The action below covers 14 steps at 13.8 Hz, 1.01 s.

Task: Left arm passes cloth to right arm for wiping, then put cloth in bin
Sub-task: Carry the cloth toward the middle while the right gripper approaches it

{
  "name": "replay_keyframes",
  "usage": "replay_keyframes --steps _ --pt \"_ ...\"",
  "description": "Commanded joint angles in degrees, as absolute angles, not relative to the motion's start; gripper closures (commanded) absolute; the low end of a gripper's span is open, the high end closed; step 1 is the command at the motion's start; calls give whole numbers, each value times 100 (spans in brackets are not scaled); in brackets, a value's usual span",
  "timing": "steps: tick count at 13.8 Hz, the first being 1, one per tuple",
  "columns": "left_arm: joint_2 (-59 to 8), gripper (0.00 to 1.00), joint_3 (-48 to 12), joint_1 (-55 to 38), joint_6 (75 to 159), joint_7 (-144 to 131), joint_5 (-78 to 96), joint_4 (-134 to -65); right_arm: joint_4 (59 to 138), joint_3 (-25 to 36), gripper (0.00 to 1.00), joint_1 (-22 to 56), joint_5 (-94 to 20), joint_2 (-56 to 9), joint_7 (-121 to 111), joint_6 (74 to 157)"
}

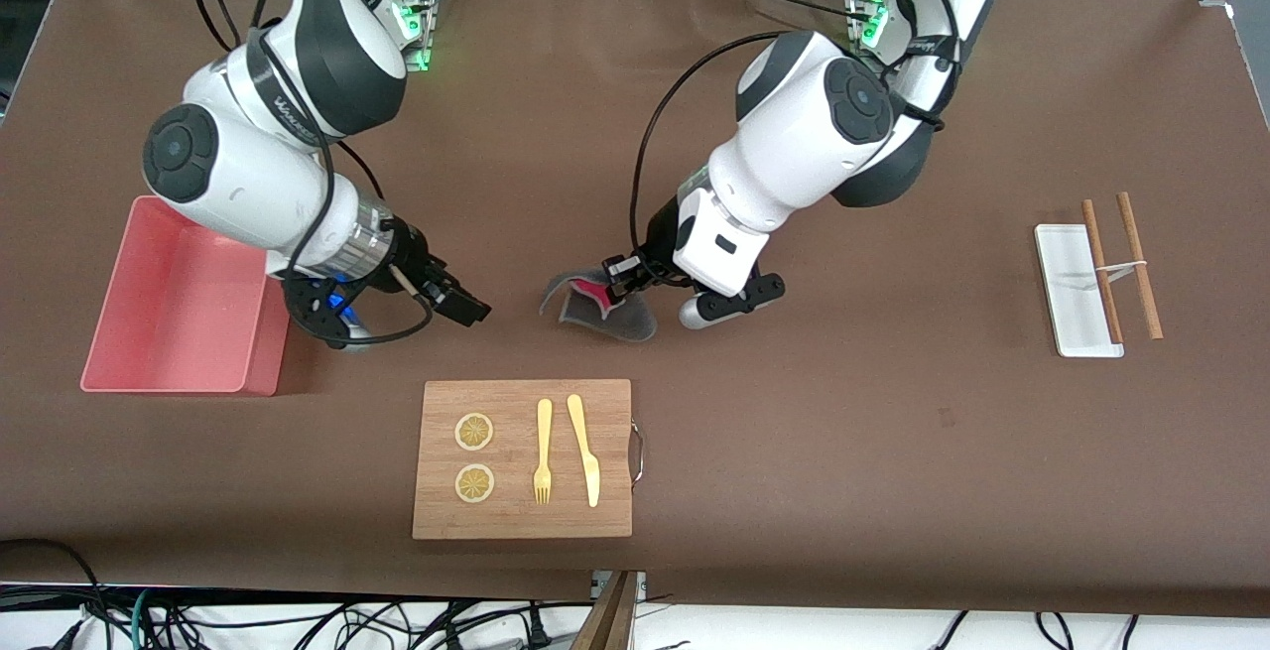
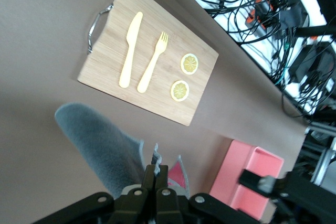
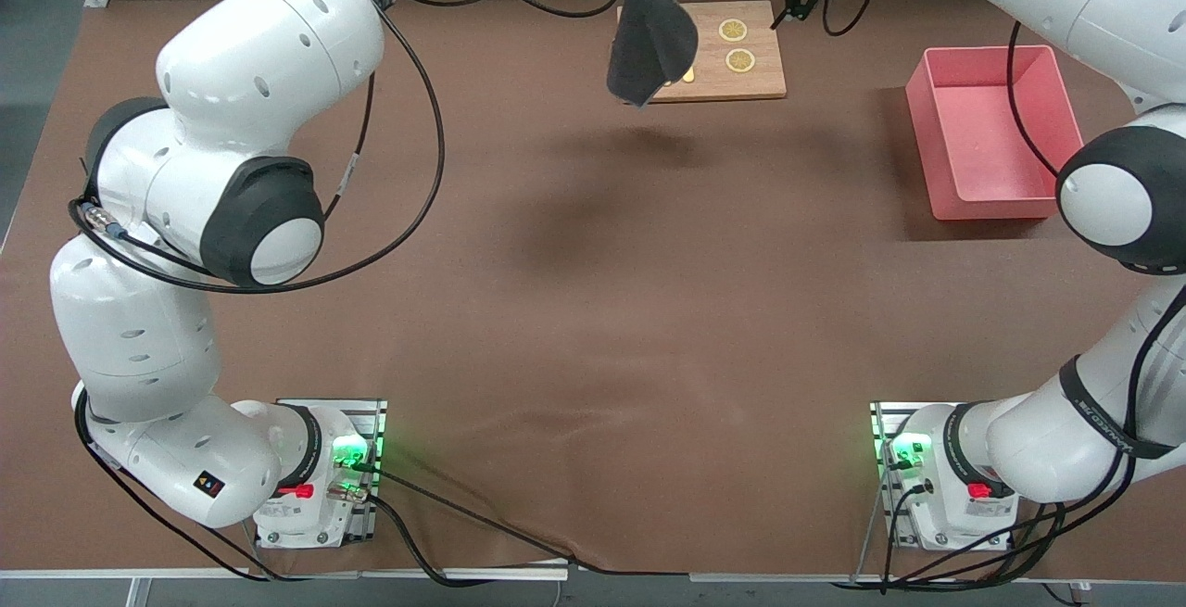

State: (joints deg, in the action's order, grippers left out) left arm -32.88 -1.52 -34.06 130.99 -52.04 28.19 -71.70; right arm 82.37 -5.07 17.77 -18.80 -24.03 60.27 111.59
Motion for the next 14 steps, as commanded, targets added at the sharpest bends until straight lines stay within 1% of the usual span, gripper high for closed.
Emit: replay_keyframes --steps 1,10,14 --pt "-3375 100 -79 -3480 13157 -5510 3146 -6970 8174 -466 0 1811 -2267 -2513 6293 11145" --pt "-3366 100 -70 -3480 13149 -5476 3129 -6979 8183 -475 0 2118 -2408 -2935 6566 11180" --pt "-3357 100 -70 -3480 13148 -5493 3129 -6987 8191 -475 0 2162 -2514 -2971 6548 11145"
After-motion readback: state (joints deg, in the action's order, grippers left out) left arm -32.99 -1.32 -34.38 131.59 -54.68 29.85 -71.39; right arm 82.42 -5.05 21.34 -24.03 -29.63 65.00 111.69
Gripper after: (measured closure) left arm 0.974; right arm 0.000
